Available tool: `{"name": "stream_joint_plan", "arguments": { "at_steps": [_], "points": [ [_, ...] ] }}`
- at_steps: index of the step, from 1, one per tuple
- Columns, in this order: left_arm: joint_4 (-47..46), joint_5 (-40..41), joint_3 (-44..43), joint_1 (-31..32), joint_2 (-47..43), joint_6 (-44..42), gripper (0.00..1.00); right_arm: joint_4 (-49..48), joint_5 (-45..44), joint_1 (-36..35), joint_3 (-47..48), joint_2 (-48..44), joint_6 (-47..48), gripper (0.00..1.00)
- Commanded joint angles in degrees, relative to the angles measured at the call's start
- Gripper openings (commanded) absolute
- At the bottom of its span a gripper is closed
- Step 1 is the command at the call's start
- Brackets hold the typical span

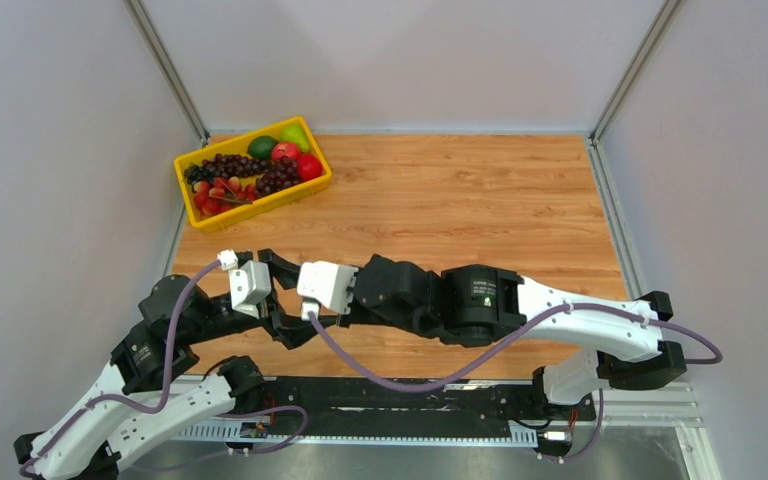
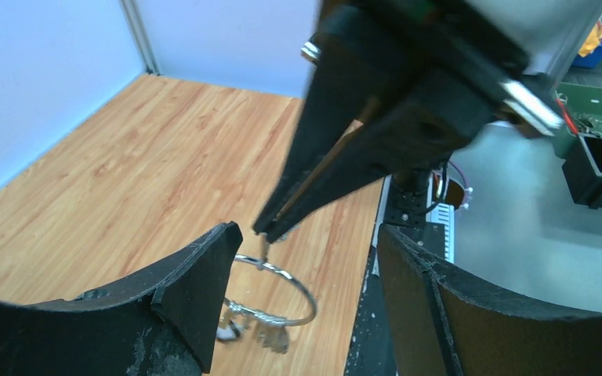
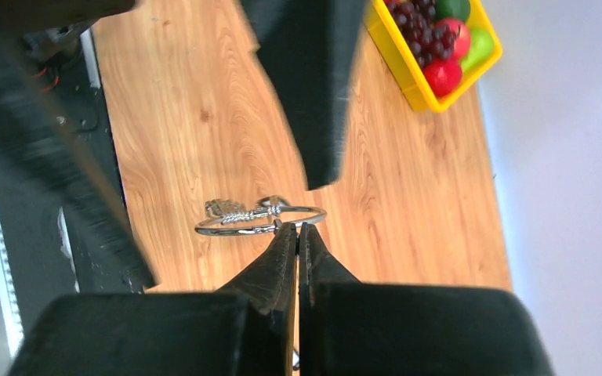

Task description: Put the keys on the keyring

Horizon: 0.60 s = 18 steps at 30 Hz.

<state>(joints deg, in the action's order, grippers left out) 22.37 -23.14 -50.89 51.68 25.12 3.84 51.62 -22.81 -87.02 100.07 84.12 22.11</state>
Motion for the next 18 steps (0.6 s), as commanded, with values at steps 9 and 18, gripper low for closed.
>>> {"name": "stream_joint_plan", "arguments": {
  "at_steps": [9,18],
  "points": [
    [-4.4,9.1,2.8,0.2,0.6,-2.5,0.76,0.1,5.4,12.3,8.3,3.6,-18.0,0.00],
    [-9.6,18.9,7.0,0.1,4.1,-6.2,0.76,0.1,17.6,20.1,7.1,3.3,-25.0,0.00]
  ]
}}
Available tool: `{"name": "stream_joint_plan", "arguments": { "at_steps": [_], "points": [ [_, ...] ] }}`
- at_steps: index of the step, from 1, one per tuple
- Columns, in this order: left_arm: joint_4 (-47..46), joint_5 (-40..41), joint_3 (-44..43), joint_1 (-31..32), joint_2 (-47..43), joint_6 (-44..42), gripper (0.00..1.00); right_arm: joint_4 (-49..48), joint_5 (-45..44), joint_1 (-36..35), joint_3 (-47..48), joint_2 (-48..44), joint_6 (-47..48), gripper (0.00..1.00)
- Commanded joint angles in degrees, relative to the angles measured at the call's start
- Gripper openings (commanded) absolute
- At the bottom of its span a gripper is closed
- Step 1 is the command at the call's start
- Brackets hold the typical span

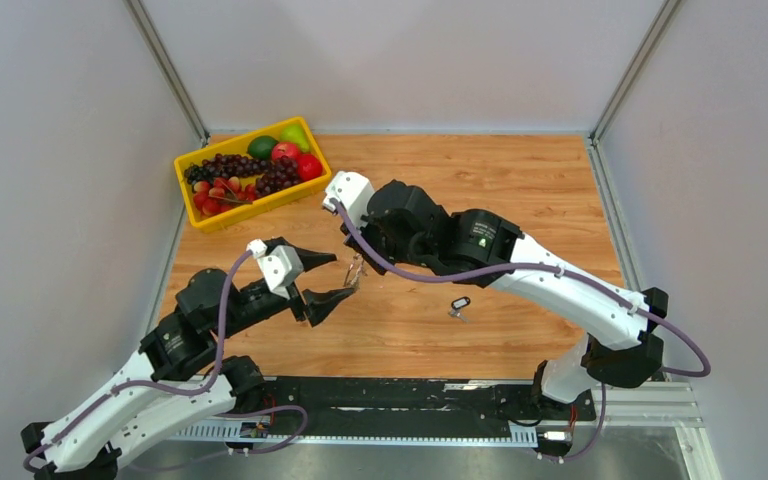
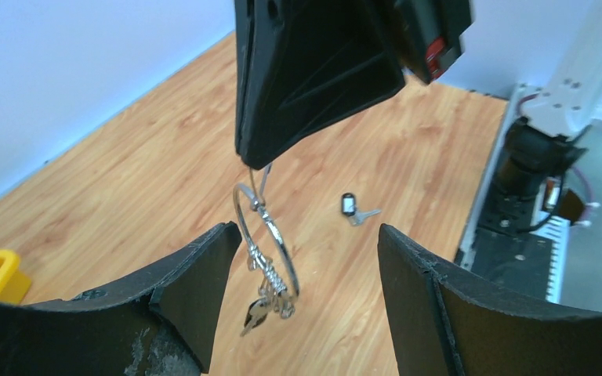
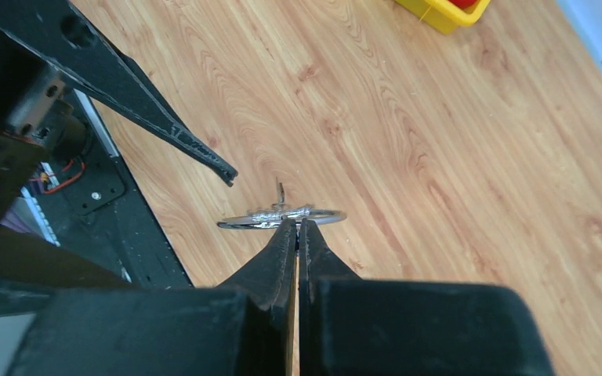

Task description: Put the keys on the keyring

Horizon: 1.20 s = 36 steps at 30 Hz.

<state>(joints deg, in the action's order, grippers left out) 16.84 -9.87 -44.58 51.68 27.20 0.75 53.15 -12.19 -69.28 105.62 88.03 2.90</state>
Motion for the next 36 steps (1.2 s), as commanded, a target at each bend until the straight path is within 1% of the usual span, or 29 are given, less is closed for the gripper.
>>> {"name": "stream_joint_plan", "arguments": {
  "at_steps": [1,9,12,19,25,27,31,36],
  "points": [
    [-4.5,6.1,0.9,0.1,2.5,-3.4,0.76,-1.6,7.8,2.9,1.4,-0.8,-6.5,0.00],
    [-11.5,9.3,3.4,0.2,5.0,-3.0,0.76,-3.4,11.2,4.9,0.5,-0.9,-10.8,0.00],
    [-13.9,9.7,4.0,0.2,6.0,-2.7,0.76,-4.2,13.9,6.3,0.5,-0.8,-11.7,0.00],
    [-15.2,8.5,4.6,0.2,7.0,-2.4,0.75,-5.8,16.6,8.2,-0.4,-0.9,-13.1,0.00],
    [-15.7,9.3,5.2,0.1,6.6,-3.2,0.74,-6.5,17.6,8.6,-0.2,-0.9,-13.8,0.00],
    [-16.3,9.5,5.4,0.1,6.6,-3.2,0.73,-6.6,18.1,8.6,-0.2,-0.8,-14.1,0.00],
    [-17.3,9.7,5.9,0.2,7.0,-3.0,0.67,-6.6,19.0,8.7,0.2,-0.8,-14.6,0.00],
    [-18.5,9.7,5.8,0.1,7.1,-3.2,0.57,-6.6,19.9,8.6,0.6,-0.7,-15.1,0.00]
  ]
}}
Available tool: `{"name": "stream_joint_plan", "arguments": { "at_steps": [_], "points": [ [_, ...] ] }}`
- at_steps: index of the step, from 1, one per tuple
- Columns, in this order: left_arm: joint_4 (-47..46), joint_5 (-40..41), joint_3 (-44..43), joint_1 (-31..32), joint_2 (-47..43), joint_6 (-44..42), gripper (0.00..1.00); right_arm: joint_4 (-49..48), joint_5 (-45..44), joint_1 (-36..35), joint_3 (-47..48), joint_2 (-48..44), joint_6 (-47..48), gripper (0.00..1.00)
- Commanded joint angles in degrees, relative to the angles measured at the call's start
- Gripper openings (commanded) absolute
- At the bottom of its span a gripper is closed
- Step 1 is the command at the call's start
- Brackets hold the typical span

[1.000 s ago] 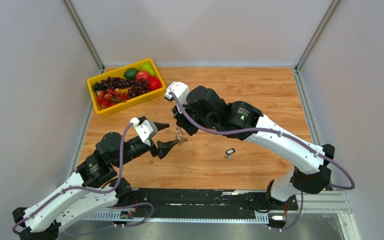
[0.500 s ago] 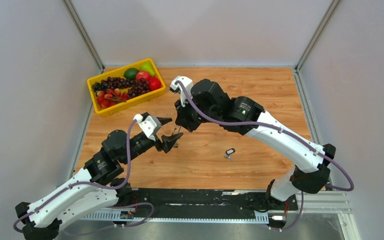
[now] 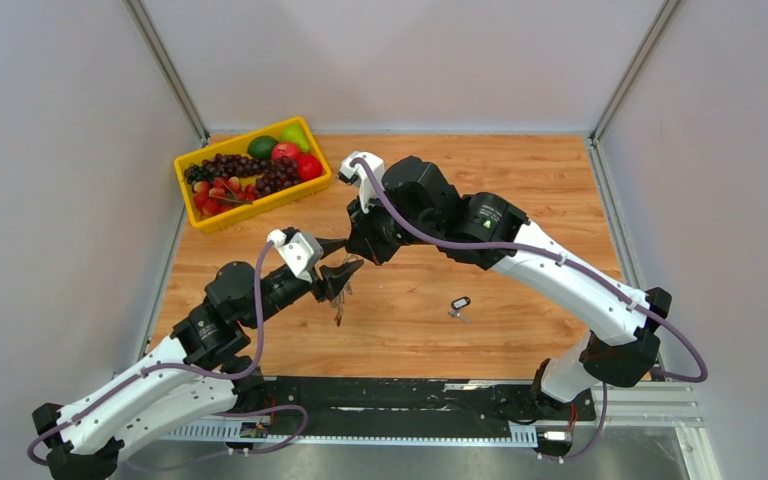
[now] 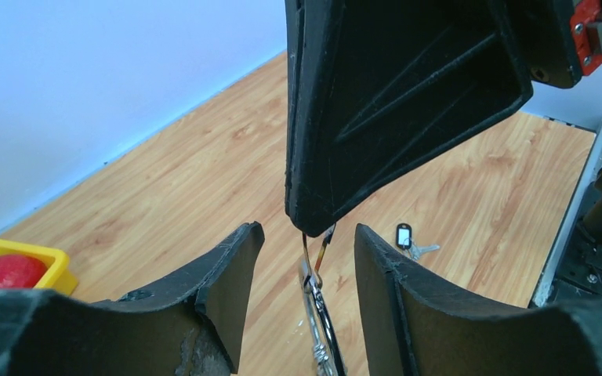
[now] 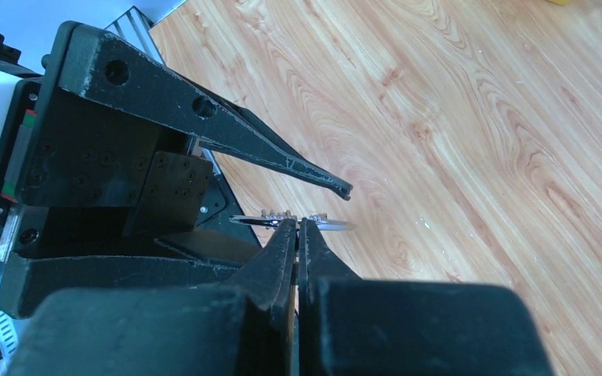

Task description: Put the keys on the keyring

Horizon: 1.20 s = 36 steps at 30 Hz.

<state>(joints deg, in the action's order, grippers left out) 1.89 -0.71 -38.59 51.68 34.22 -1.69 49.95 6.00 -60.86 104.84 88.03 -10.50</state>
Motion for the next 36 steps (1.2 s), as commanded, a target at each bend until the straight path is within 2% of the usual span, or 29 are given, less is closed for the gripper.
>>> {"name": "stream_joint_plan", "arguments": {
  "at_steps": [1,4,9,19,36],
  "points": [
    [-3.4,0.5,-0.3,0.2,0.2,-0.7,0.55,-3.4,1.7,0.2,1.5,-0.6,-1.6,0.00],
    [-3.2,0.2,-0.4,0.2,0.1,-0.7,0.52,-3.4,1.9,0.3,1.6,-0.6,-1.6,0.00],
    [-2.6,-0.2,-0.3,0.2,0.2,-0.9,0.51,-3.7,2.2,0.3,2.0,-0.6,-1.9,0.00],
    [-2.4,0.2,0.1,0.2,0.0,-0.8,0.60,-3.9,1.5,0.3,2.9,-1.0,-2.5,0.00],
    [-2.2,0.5,0.3,0.2,-0.5,-1.1,0.61,-4.1,0.9,0.3,3.6,-1.5,-3.0,0.00]
  ]
}}
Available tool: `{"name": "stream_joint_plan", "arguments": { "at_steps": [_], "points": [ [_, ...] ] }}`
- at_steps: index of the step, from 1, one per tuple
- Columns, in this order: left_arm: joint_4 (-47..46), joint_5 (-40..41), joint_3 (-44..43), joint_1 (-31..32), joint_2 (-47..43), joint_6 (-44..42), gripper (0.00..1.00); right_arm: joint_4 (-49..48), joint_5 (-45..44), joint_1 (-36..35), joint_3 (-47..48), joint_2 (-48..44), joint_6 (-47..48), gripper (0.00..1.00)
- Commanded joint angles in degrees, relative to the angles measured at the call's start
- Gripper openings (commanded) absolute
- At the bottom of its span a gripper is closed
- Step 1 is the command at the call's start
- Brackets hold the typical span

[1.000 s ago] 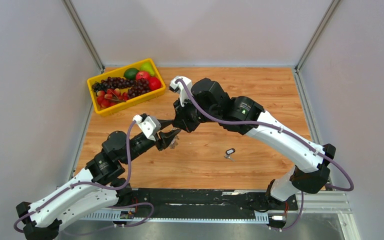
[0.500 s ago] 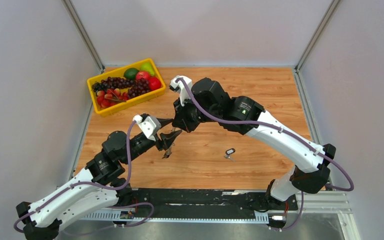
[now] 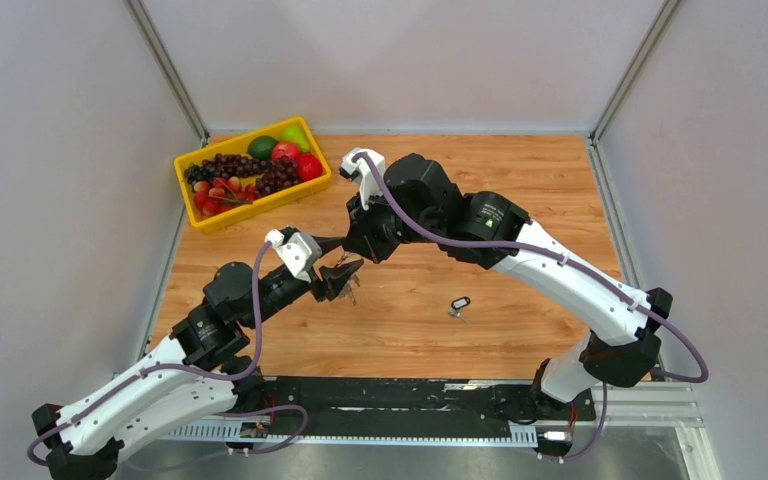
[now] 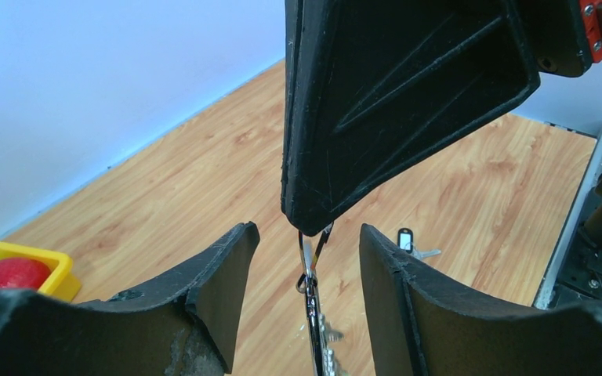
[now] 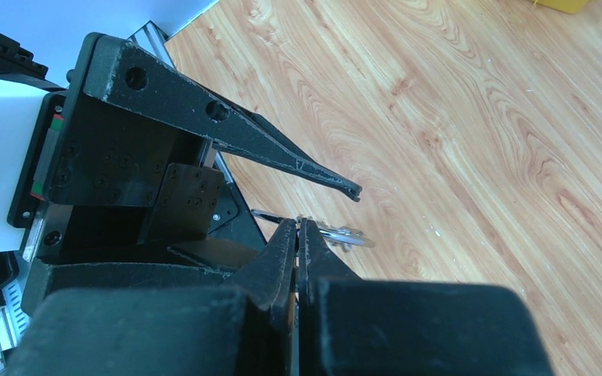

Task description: Put the keys on the keyring

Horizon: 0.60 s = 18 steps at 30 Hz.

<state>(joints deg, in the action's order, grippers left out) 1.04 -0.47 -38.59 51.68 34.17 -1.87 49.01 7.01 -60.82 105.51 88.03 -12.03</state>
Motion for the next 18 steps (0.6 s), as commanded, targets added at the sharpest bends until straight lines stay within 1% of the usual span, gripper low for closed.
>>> {"name": "stream_joint_plan", "arguments": {
  "at_steps": [1,9,18],
  "points": [
    [-1.3,0.3,0.2,0.2,-0.4,-0.9,0.60,-3.2,0.0,0.2,2.9,-1.5,-1.5,0.00],
    [-1.3,0.3,0.3,0.2,-0.6,-1.0,0.53,-3.2,-0.4,0.3,3.4,-1.6,-1.7,0.00],
    [-1.3,0.3,0.4,0.1,-1.1,-1.1,0.51,-3.4,-0.3,0.3,3.2,-1.9,-2.1,0.00]
  ]
}}
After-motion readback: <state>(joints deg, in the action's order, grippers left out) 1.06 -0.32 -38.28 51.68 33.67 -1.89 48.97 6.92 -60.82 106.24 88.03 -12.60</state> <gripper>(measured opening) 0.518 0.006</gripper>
